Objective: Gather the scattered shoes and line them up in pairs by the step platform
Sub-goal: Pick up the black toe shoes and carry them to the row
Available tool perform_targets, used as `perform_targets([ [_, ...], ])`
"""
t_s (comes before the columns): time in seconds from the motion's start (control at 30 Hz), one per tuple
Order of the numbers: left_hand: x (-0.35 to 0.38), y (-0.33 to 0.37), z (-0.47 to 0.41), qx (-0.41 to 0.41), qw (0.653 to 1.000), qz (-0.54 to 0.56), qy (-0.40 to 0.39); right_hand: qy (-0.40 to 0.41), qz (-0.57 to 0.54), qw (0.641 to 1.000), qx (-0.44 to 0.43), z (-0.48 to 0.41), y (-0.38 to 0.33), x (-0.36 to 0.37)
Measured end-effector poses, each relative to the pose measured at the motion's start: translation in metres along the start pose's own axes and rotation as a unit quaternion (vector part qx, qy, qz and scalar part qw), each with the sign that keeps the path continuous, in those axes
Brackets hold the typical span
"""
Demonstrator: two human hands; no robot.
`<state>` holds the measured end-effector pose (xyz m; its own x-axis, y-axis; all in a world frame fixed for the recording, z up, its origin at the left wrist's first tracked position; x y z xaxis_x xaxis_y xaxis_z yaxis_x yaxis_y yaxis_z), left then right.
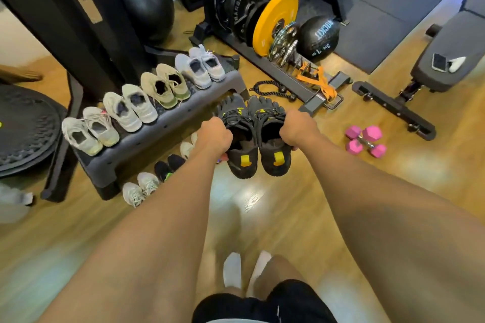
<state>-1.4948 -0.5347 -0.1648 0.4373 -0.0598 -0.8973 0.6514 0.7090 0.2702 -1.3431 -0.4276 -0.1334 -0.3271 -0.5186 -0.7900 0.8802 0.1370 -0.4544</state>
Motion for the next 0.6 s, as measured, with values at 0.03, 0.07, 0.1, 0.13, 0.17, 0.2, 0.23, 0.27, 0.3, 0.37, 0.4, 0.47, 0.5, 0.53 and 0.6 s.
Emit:
perform_targets([
  [0.03, 0.001, 0.008, -0.018, -0.001, 1.000, -0.002, -0.004, -0.006, 0.002, 1.000, 0.006, -0.019, 0.001, -0.003],
  [0.07, 0.002, 0.016, -0.037, -0.001, 1.000, -0.005, -0.009, -0.013, 0.005, 1.000, 0.011, -0.039, 0.002, -0.005],
  [0.1, 0.005, 0.024, -0.057, -0.003, 1.000, -0.006, -0.014, -0.018, 0.007, 1.000, 0.015, -0.060, 0.004, -0.008],
  [0.13, 0.008, 0.033, -0.076, -0.003, 1.000, -0.008, -0.020, -0.023, 0.009, 1.000, 0.019, -0.081, 0.006, -0.011],
  [0.17, 0.011, 0.043, -0.095, -0.005, 1.000, -0.010, -0.024, -0.026, 0.013, 0.999, 0.021, -0.105, 0.009, -0.013],
  [0.2, 0.015, 0.053, -0.113, -0.010, 1.000, -0.011, -0.028, -0.027, 0.016, 0.999, 0.022, -0.128, 0.012, -0.016],
  [0.23, 0.019, 0.063, -0.131, -0.019, 0.999, -0.010, -0.030, -0.030, 0.020, 0.999, 0.023, -0.151, 0.015, -0.019],
  [0.27, 0.023, 0.074, -0.147, -0.031, 0.999, -0.008, -0.033, -0.034, 0.026, 0.999, 0.022, -0.175, 0.018, -0.022],
  [0.3, 0.027, 0.083, -0.162, -0.045, 0.998, -0.002, -0.041, -0.040, 0.031, 0.998, 0.022, -0.197, 0.021, -0.025],
  [0.37, 0.039, 0.101, -0.194, -0.073, 0.995, 0.038, -0.062, -0.049, 0.034, 0.998, 0.020, -0.240, 0.026, -0.028],
  [0.4, 0.046, 0.109, -0.210, -0.085, 0.992, 0.064, -0.073, -0.053, 0.038, 0.998, 0.018, -0.261, 0.030, -0.029],
  [0.47, 0.060, 0.122, -0.245, -0.103, 0.988, 0.086, -0.080, -0.060, 0.048, 0.997, 0.016, -0.304, 0.035, -0.029],
  [0.5, 0.067, 0.128, -0.260, -0.110, 0.987, 0.087, -0.083, -0.068, 0.050, 0.996, 0.020, -0.324, 0.038, -0.028],
  [0.53, 0.074, 0.133, -0.276, -0.119, 0.985, 0.093, -0.085, -0.080, 0.054, 0.995, 0.026, -0.344, 0.042, -0.026],
  [0.6, 0.088, 0.141, -0.307, -0.139, 0.980, 0.107, -0.091, -0.103, 0.052, 0.993, 0.041, -0.382, 0.045, -0.021],
])
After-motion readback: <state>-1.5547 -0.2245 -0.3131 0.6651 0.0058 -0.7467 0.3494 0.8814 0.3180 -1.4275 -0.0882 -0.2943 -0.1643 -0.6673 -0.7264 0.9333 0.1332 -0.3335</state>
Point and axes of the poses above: each hand's wrist, its own z-axis away from the middle knuckle, its own x-axis out of the palm, y = z × x, the point moved 1 cm from there along -z, towards the middle knuckle, and after that the axes turned 14 degrees about -z, right-handed, at the moved point
